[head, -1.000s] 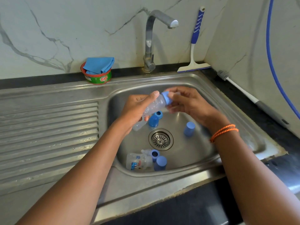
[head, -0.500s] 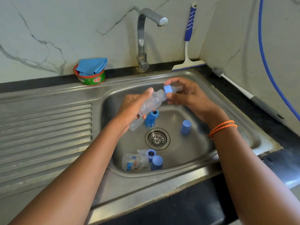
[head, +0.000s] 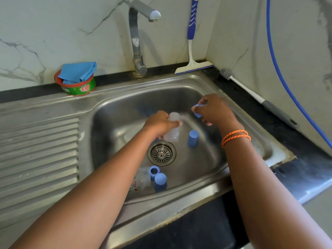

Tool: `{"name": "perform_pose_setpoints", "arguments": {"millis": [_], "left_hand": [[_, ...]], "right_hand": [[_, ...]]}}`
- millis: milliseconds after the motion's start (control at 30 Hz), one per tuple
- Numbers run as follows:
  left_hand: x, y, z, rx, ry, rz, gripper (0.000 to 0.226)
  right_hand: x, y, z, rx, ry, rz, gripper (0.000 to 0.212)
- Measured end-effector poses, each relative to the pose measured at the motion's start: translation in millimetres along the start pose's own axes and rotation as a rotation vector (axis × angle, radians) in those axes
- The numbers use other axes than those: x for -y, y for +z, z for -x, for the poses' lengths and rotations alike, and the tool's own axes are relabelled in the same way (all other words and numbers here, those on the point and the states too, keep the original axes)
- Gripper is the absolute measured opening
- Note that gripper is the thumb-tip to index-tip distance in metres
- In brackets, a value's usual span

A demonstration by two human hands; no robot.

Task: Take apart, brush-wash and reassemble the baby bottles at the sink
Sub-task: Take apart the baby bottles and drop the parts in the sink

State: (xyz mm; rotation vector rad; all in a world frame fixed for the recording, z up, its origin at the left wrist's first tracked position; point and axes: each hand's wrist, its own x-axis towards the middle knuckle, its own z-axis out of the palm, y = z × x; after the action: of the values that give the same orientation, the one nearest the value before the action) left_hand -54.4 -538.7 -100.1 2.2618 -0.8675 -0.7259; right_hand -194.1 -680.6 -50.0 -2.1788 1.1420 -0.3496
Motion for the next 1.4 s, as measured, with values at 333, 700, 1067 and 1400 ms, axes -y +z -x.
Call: {"name": "perform_pose_setpoints", "arguments": {"millis": [333,700,1067,1400], "left_hand": [[0,45,-17,0.094,0.048,-0.39,0.064],[-2,58,-38,0.093,0.307,-0.263,0.06],[-2,57,-43,0.083,0.259,-0.07,0.069],[-19,-1,0,-0.039,0.197,0.587,0.036]], "right_hand": [[2,2,-7,-0.085,-0.01,0.159,0.032],[8,5,-7,-0.116,-0.037,0.251,0.039],[10,8,-6,-0.061,-0.026,0.216,0.034],[24,12,2,0.055,-0.182,-0.269,0.03]]}}
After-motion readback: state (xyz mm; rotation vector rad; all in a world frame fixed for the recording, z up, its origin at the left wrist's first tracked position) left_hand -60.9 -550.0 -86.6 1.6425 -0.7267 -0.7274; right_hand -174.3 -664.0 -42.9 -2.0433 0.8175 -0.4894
